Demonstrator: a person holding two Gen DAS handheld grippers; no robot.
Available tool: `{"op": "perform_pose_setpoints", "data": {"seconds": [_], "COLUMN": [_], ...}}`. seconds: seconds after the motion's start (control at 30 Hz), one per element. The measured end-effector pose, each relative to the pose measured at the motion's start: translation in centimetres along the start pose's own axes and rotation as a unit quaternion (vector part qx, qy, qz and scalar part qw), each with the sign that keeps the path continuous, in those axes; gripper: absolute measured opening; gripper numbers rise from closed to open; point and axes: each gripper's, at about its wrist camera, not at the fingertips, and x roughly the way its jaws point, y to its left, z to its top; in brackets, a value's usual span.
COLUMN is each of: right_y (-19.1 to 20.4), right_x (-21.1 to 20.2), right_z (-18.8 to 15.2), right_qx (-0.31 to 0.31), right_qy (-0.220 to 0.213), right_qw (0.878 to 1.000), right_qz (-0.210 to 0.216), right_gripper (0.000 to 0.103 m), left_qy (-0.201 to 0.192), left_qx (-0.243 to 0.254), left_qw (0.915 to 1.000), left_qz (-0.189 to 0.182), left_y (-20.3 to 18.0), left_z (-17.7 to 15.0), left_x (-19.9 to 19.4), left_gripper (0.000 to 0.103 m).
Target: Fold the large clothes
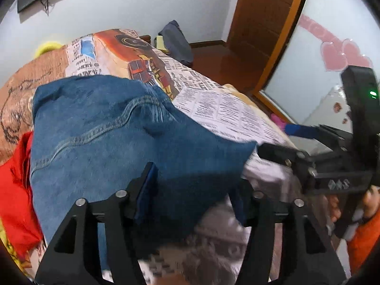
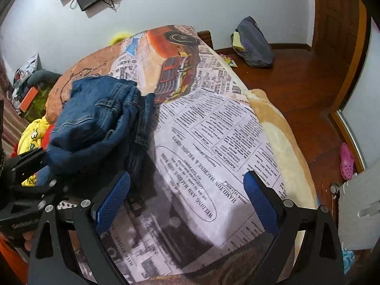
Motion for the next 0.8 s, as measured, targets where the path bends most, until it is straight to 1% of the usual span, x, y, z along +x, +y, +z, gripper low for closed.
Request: {"op": "perform_pose_setpoints", "data": {"seconds": [0.1, 0.13, 0.23, 0.3, 0.33, 0.37, 0.4, 0.43, 0.53, 0.63, 0.7, 0.8], "right_y": [1.0, 1.4, 3.2, 4.6, 5.4, 6.2, 6.8, 7.7, 9.4, 9.7, 9.2, 7.2], "right_x": [-0.7, -1.1, -1.8, -2.1, -2.0, -1.9, -1.7, -1.1, 0.8, 3.2, 4.1, 4.5], "right_z": [0.3, 0.5, 1.1, 1.5, 1.8, 2.0, 2.1, 2.3, 2.3, 1.9, 1.4, 0.3], "right_qx": [-0.011, -0.016, -0.034, -0.048, -0.056, -0.064, -0.069, -0.079, -0.097, -0.100, -0.095, -0.068], "right_qy": [-0.009, -0.014, -0.028, -0.036, -0.039, -0.041, -0.041, -0.038, -0.019, 0.014, 0.028, 0.040], "right_qw": [1.000, 1.000, 0.999, 0.997, 0.997, 0.996, 0.996, 0.995, 0.994, 0.994, 0.995, 0.996], "right_qz": [0.009, 0.014, 0.026, 0.038, 0.043, 0.047, 0.048, 0.049, 0.050, 0.037, 0.031, 0.042], "right_gripper": [0.095, 0.095, 0.095, 0.095, 0.095, 0.095, 0.095, 0.095, 0.095, 0.095, 0.095, 0.095], "left_qy": [-0.006, -0.013, -0.036, -0.050, -0.056, -0.058, -0.056, -0.051, -0.029, 0.001, -0.003, -0.012], "left_qx": [-0.007, -0.008, -0.014, -0.022, -0.025, -0.028, -0.035, -0.043, -0.074, -0.079, -0.085, -0.096], "left_qw": [0.9999, 0.9999, 0.9990, 0.9976, 0.9963, 0.9948, 0.9928, 0.9918, 0.9900, 0.9885, 0.9894, 0.9898], "left_qz": [-0.014, -0.008, 0.023, 0.043, 0.061, 0.079, 0.100, 0.108, 0.116, 0.129, 0.118, 0.105], "left_y": [1.0, 1.5, 3.4, 5.1, 6.0, 6.9, 8.0, 8.8, 11.6, 13.0, 13.5, 13.8], "left_z": [-0.9, -1.2, -1.8, -2.2, -2.4, -2.6, -2.8, -3.1, -4.3, -5.8, -7.2, -8.7], "left_x": [-2.3, -3.3, -6.0, -7.5, -8.0, -8.1, -8.2, -8.1, -7.0, -5.2, -4.7, -5.3], "left_gripper": [0.061, 0.061, 0.063, 0.073, 0.076, 0.078, 0.079, 0.079, 0.079, 0.079, 0.081, 0.085]}}
